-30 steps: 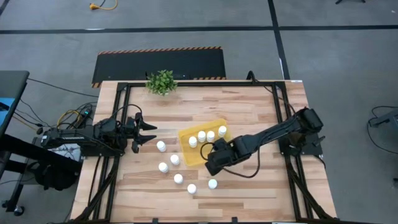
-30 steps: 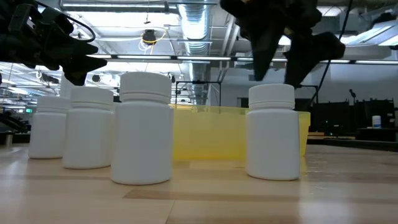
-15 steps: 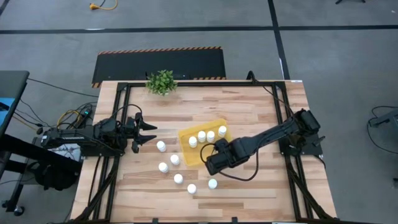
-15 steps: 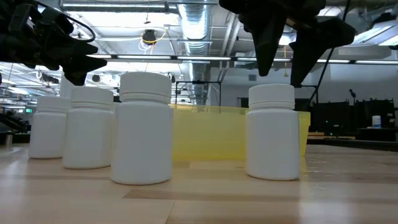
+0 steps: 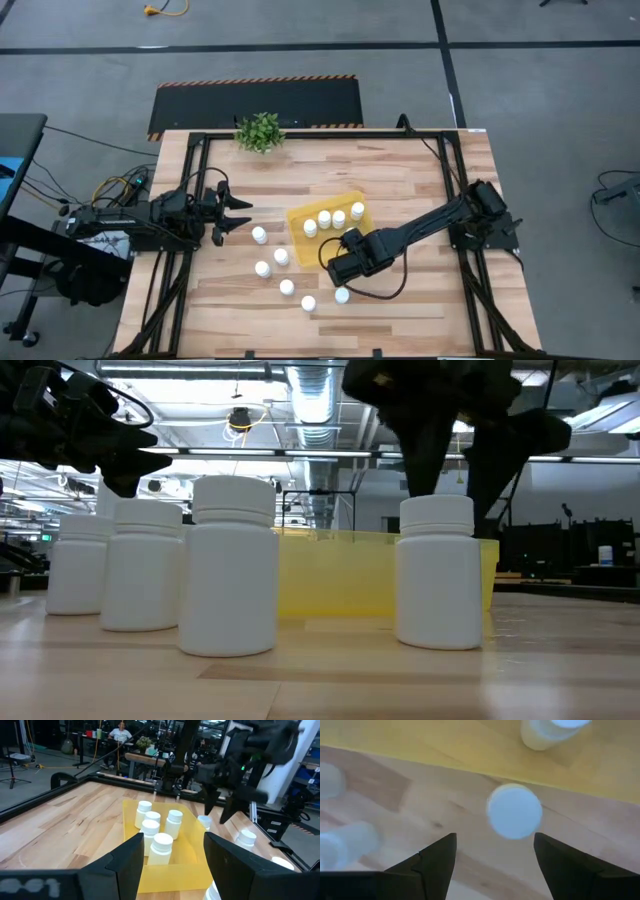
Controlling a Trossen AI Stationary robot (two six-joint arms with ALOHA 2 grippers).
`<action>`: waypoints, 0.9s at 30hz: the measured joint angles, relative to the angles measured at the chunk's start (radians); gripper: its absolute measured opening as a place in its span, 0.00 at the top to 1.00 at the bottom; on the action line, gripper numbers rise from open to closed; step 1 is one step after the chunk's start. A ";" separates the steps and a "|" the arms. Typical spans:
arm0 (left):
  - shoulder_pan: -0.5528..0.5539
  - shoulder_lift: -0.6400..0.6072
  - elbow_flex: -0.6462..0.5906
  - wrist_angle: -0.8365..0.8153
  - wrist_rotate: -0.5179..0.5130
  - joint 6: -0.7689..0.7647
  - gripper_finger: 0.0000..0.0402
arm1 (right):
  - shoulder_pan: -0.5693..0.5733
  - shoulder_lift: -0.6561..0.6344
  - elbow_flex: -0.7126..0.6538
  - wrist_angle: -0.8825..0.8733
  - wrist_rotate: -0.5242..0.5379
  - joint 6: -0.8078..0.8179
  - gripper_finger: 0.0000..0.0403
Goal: Pick and place pill bottles into a basket
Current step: Put the white pill bottle into the yellow bin
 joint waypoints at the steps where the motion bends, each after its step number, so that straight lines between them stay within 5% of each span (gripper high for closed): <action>1: 0.000 0.001 0.000 0.001 0.000 0.000 0.52 | 0.001 0.007 -0.003 -0.013 -0.004 -0.008 0.35; 27: 0.000 0.000 0.000 0.000 0.000 0.000 0.52 | -0.045 0.083 -0.002 0.024 -0.011 -0.055 0.35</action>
